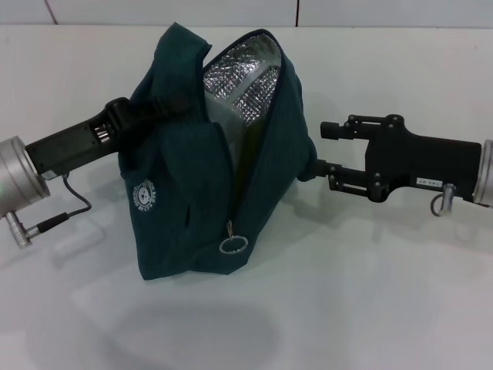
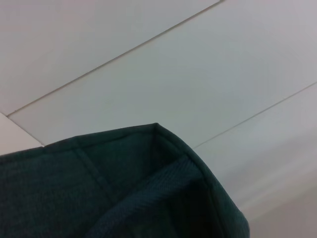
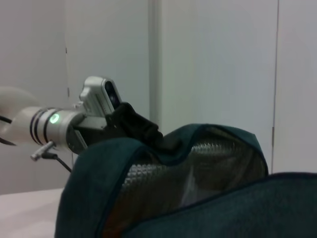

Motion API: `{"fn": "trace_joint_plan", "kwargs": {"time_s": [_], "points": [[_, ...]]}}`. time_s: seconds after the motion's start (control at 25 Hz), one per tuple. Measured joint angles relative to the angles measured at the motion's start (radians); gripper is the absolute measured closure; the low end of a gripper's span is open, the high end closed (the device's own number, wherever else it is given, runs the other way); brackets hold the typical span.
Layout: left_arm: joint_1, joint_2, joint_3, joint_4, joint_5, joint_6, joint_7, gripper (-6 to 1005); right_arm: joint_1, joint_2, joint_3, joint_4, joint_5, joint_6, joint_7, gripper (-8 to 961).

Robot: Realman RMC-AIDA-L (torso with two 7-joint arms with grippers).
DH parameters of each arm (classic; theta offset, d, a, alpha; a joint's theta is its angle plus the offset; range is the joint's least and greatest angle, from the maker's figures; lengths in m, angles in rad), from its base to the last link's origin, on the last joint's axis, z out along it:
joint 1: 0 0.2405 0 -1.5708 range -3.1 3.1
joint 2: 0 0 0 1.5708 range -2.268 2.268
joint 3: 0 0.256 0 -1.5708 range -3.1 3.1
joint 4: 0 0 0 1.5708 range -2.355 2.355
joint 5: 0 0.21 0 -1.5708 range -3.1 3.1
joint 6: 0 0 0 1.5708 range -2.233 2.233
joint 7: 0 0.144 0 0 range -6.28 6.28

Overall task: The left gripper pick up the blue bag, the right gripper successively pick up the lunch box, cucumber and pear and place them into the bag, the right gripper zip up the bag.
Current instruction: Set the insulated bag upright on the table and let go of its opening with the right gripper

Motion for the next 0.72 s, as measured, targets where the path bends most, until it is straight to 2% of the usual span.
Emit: {"fn": "trace_joint_plan", "kwargs": {"time_s": [0.2,0.44,0.64,0.72], "points": [[-0.003,-0.001,0.000,0.000,0.000,-0.008,0.000,952,0.014,0.003,-0.040,0.009,0.000,0.051,-0.001,407],[-0.003,-0.002,0.000,0.000,0.000,-0.009,0.000,952,0.026,0.003,-0.067,0.009,0.000,0.055,-0.032,525],[-0.001,-0.002,0.000,0.000,0.000,-0.009,0.000,952,0.019,0.004,-0.065,0.001,0.008,0.041,-0.066,732],[-0.001,-0.002,0.000,0.000,0.000,-0.009,0.000,952,0.017,0.005,-0.061,0.000,0.008,0.040,-0.070,760]]}}
